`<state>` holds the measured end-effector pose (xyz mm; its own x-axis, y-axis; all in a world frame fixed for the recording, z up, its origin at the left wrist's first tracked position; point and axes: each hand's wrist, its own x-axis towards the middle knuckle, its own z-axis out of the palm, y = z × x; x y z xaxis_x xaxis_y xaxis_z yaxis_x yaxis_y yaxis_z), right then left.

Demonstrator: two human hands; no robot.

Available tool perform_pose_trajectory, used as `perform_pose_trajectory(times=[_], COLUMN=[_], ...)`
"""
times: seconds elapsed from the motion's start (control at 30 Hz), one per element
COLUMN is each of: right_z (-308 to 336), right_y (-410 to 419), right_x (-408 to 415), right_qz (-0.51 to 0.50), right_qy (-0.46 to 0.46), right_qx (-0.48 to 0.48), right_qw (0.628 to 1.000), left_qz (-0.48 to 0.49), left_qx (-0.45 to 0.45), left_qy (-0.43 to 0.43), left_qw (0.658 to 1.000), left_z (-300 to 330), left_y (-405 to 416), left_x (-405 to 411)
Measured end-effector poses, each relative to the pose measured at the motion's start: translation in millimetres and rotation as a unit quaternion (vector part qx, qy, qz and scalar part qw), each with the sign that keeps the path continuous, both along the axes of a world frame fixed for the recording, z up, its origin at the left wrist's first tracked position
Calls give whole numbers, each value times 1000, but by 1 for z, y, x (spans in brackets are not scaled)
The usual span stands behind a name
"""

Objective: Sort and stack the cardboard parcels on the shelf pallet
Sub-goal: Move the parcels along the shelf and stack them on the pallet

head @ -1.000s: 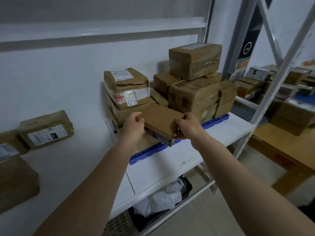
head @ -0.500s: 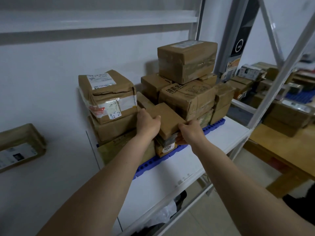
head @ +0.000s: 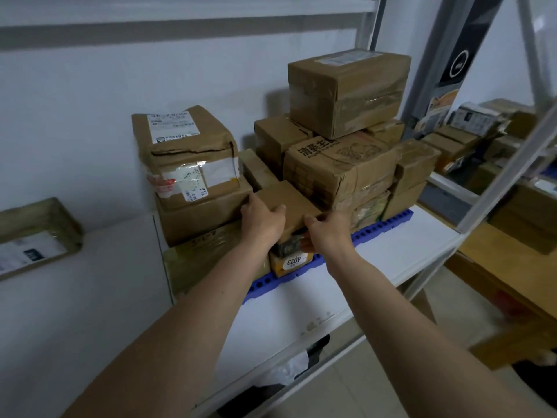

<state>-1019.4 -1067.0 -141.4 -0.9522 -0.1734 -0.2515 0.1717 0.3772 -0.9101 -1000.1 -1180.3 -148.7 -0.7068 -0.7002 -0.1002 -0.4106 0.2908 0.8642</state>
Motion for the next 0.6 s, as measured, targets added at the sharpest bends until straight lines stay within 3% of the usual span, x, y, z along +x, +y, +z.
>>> perform_pose_trajectory(times=[0.2, 0.33, 0.5, 0.6], right_z=[-5, -7, 6, 23], right_y=[1, 7, 17, 11], right_x=[-5, 2, 15, 20], right_qz=[12, 57, 101, 174], right_qy=[16, 135, 379, 477], right_qx=[14, 76, 189, 256], right_qw=[1000, 986, 900, 823], left_qz=[1, -11, -16, -28], left_qx=[-16, -36, -109, -241], left_qy=[-7, -26, -3, -5], left_qw=[1000, 999, 994, 970], left_z=[-3, -3, 6, 16], left_y=[15, 16, 7, -3], left_x=[3, 8, 22, 45])
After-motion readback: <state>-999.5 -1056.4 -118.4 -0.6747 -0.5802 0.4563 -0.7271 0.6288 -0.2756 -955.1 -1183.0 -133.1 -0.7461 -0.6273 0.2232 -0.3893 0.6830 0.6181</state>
